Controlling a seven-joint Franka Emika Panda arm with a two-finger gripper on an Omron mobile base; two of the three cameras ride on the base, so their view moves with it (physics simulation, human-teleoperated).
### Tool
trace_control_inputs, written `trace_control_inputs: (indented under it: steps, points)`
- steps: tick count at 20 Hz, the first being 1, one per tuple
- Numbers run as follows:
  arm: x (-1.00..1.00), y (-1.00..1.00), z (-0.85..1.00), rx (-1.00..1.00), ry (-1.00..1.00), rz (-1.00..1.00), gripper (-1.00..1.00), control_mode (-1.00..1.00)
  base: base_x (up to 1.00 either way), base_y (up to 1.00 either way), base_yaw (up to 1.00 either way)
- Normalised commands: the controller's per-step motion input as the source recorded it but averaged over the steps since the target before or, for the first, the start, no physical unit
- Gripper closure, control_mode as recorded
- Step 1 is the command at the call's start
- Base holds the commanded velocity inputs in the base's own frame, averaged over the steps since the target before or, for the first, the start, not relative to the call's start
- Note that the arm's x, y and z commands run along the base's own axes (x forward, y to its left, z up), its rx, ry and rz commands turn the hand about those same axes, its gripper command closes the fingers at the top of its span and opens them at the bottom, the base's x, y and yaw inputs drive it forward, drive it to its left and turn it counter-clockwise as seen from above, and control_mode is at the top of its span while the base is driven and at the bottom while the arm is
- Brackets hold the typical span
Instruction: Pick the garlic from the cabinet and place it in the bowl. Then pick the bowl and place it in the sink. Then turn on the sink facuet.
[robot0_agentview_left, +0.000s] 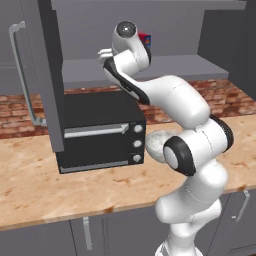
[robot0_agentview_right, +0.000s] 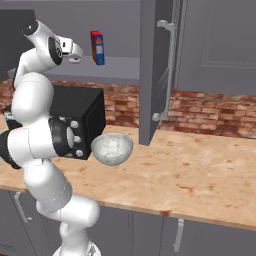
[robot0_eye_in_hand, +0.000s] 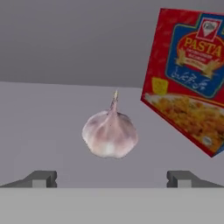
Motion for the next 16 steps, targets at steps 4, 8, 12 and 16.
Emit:
trace_control_inputs:
  steps: [4,8,12,16]
  points:
    - [0.44,0.0,-0.18,0.0,0.02,-0.02,-1.0,-1.0,0.0,0.0,0.0]
    - [0.47,0.0,-0.15,0.0,0.01,-0.01,-1.0,-1.0,0.0,0.0,0.0]
    - [0.42,0.0,-0.1,0.0,0.02,0.0,-1.0,-1.0,0.0,0.0,0.0]
    - [0.27,0.0,-0.09,0.0,0.03,0.0,1.0,-1.0,0.0,0.0,0.0]
